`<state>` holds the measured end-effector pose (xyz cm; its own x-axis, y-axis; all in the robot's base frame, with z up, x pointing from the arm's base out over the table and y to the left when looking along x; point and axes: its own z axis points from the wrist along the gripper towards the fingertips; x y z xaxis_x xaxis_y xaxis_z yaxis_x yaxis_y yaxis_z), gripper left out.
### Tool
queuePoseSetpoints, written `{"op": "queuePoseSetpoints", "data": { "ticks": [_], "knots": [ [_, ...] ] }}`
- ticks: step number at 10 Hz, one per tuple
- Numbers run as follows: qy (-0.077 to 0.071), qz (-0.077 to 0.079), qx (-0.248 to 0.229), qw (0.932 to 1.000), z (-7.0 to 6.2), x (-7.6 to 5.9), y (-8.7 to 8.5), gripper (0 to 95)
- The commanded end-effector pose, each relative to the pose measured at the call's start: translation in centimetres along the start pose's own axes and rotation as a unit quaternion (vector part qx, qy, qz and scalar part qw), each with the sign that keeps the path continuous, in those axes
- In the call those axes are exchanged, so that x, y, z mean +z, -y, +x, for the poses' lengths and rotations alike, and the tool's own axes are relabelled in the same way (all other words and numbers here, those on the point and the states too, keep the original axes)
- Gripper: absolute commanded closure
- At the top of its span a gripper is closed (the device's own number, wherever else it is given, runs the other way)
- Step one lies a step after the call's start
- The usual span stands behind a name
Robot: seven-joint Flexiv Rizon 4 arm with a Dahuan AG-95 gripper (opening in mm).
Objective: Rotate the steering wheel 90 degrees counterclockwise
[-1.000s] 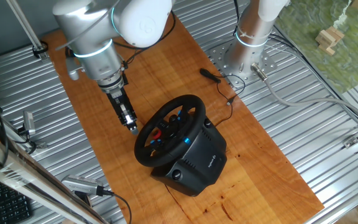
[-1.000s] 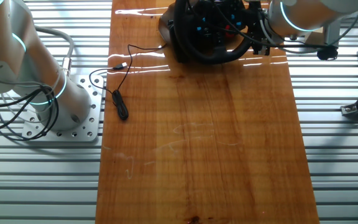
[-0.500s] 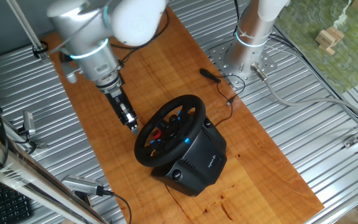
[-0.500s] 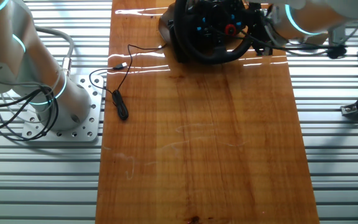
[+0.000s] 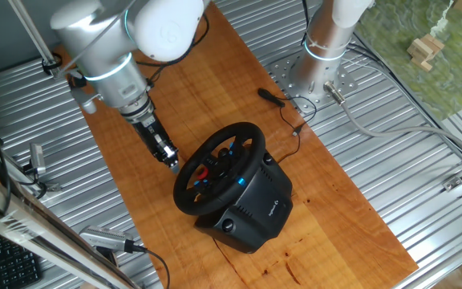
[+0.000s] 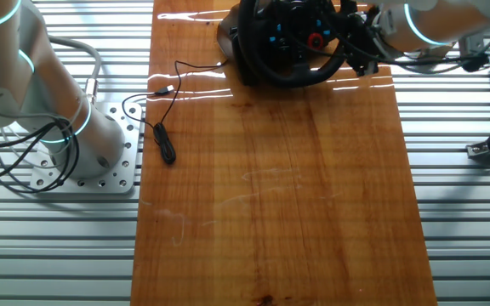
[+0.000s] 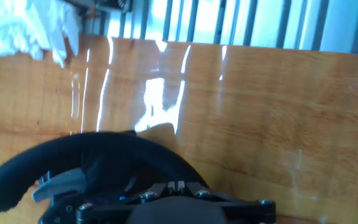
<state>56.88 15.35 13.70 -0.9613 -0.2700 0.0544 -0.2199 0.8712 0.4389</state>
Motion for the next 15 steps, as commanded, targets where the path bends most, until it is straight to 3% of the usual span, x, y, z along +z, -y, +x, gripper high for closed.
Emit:
{"op": "queuePoseSetpoints", "data": {
  "ticks": [1, 10, 13, 15],
  "knots": [
    [0.028, 0.004, 0.009, 0.9996, 0.1, 0.0, 0.0, 95.0],
    [0.026, 0.002, 0.024, 0.9994, 0.1, 0.0, 0.0, 95.0],
    [0.032, -0.005, 0.022, 0.9992, 1.5, 0.7, -0.1, 95.0],
    [0.031, -0.004, 0.024, 0.9992, 1.6, 0.8, -0.1, 95.0]
  ]
}}
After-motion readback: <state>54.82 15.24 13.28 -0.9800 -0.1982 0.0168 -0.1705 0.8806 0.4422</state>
